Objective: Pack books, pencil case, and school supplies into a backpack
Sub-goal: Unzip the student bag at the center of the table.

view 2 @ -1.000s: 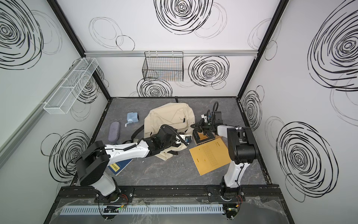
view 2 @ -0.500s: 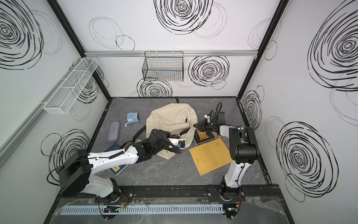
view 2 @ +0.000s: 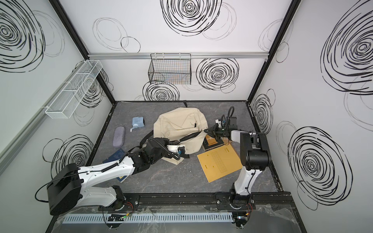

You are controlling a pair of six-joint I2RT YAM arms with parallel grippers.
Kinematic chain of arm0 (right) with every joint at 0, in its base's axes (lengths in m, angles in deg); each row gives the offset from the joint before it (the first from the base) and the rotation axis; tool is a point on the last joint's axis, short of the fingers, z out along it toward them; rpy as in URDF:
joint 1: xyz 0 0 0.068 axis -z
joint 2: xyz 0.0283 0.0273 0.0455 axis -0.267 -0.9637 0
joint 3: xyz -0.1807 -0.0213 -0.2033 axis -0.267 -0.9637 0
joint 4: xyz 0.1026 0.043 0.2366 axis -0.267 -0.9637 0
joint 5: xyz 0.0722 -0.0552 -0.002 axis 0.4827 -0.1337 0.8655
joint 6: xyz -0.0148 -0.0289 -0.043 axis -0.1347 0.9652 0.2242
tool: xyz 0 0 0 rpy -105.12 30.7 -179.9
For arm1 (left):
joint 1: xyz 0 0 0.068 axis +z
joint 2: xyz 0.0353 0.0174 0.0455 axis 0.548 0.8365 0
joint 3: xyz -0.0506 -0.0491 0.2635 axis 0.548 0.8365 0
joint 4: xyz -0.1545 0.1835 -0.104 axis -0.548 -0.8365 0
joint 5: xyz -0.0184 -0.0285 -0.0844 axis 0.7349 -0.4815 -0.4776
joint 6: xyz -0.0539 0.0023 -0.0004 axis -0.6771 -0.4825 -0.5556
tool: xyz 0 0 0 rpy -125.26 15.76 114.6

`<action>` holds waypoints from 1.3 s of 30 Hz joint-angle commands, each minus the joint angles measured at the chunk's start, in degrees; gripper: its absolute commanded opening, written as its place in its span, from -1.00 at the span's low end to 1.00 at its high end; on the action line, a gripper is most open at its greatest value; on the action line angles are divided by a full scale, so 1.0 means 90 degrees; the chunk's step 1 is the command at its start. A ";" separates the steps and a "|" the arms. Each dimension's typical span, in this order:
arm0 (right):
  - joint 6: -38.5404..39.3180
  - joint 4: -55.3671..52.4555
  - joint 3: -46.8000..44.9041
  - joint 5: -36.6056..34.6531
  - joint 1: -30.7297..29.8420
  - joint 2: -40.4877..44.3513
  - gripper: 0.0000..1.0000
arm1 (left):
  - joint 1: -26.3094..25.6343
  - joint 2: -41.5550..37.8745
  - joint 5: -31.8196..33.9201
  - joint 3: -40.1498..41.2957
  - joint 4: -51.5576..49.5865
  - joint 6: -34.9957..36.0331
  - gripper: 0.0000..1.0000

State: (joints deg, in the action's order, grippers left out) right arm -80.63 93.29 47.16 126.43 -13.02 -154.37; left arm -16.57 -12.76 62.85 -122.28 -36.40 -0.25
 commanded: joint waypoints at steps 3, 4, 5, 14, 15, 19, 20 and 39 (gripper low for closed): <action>0.0323 -0.0133 0.0251 -0.0513 0.0201 0.0167 -1.00 | 0.0083 -0.0435 0.0092 0.0173 0.0190 -0.0178 -1.00; 0.0404 -0.0218 0.0311 -0.0523 0.0186 0.0193 -0.86 | 0.0077 -0.0427 0.0056 0.0156 0.0179 -0.0211 -1.00; 0.0535 -0.0392 0.0418 -0.0584 0.0151 0.0242 -0.56 | 0.0079 -0.0390 0.0020 0.0139 0.0176 -0.0240 -1.00; 0.2235 -0.2904 0.1053 -0.2380 -0.0451 0.1409 0.12 | 0.0083 -0.0068 -0.0279 -0.0070 0.0383 -0.0451 -1.00; 0.2383 -0.3045 0.1090 -0.2541 -0.0618 0.1549 0.11 | 0.0076 -0.0048 -0.0306 -0.0076 0.0383 -0.0472 -1.00; 0.2449 -0.3476 0.1284 -0.2779 -0.1392 0.1798 0.11 | 0.0018 0.0048 -0.0246 -0.0076 0.0394 -0.0507 -1.00; 0.2407 -0.3548 0.1308 -0.2870 -0.1623 0.1839 0.11 | -0.0004 0.0067 -0.0206 -0.0066 0.0427 -0.0513 -1.00; 0.8238 0.0042 -0.1461 -0.2611 -0.2954 0.4189 0.29 | 0.0541 0.0048 -0.1657 -0.0219 -0.0074 -0.0595 -1.00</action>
State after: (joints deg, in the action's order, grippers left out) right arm -19.02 83.07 35.84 100.72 -37.83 -118.59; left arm -12.07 -12.06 51.22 -122.44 -38.49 -5.13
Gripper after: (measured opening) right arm 0.634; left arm 0.052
